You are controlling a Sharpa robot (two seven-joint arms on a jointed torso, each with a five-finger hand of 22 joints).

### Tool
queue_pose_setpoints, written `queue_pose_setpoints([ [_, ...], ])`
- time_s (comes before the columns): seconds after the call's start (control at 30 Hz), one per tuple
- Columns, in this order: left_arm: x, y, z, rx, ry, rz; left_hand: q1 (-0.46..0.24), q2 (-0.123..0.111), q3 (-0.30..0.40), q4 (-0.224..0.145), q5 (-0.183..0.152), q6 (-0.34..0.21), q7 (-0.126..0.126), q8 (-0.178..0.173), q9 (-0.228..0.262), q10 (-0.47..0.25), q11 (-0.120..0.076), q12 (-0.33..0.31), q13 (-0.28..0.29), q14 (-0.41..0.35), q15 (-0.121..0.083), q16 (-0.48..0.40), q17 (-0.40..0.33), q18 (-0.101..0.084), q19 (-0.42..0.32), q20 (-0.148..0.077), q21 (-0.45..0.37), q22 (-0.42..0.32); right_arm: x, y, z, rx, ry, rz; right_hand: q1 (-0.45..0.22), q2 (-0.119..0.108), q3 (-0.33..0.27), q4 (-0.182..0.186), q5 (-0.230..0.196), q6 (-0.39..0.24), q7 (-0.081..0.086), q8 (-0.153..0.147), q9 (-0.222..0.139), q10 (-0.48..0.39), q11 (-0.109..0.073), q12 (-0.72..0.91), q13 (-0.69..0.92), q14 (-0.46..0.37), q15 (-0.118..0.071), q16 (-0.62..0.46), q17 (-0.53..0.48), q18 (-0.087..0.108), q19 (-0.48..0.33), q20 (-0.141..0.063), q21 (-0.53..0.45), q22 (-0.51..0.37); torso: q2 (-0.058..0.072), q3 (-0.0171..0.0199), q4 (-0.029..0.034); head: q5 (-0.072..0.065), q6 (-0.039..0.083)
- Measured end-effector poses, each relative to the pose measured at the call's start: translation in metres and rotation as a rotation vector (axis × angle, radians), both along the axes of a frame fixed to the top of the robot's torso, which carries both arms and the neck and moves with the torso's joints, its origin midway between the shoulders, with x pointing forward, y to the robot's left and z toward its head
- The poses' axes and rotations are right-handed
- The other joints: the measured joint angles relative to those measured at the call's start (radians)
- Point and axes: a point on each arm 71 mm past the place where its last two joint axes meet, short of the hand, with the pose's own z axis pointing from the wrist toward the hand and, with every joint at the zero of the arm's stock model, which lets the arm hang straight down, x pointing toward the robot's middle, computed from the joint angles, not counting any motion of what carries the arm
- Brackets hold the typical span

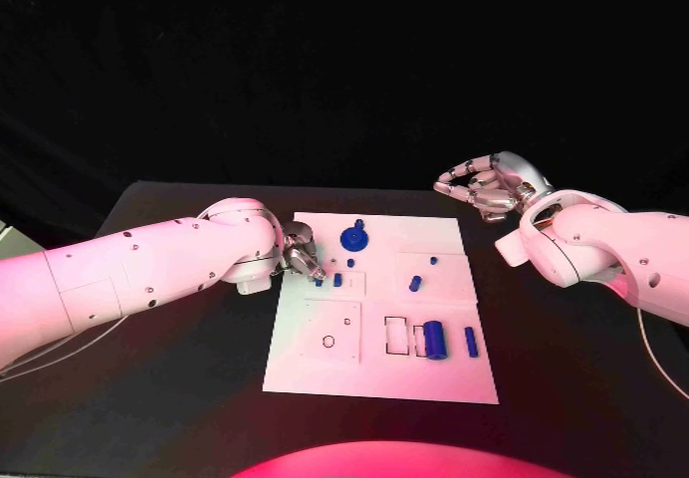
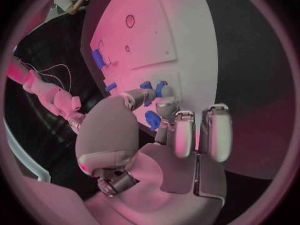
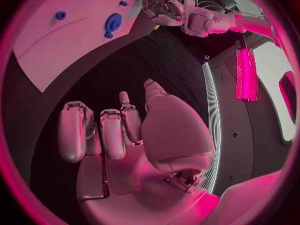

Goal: Assemble the parts on the task board

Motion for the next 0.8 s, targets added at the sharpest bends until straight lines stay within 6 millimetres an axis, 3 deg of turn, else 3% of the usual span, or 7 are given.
queue_pose_setpoints([
  [0.8,-0.0006,0.0014,-0.0007,0.009,-0.005,0.000,-0.004,0.004,-0.008,-0.008,0.000,0.004,-0.003,-0.001,-0.003,0.006,-0.006,0.000,-0.003,-0.004,-0.004,0.000,0.001,0.000,0.004,-0.004,0.008,0.000,0.0004,0.0001,-0.0001,0.000,0.000,0.000,0.000,0.000,0.000,0.000,0.000,0.000,0.000,0.000,0.000,0.000,0.000,0.000,0.000,0.000,0.000,0.000,0.000,0.000,0.000,0.000,0.000,0.000,0.000,-0.0002,0.0003,-0.002,-0.002],
])
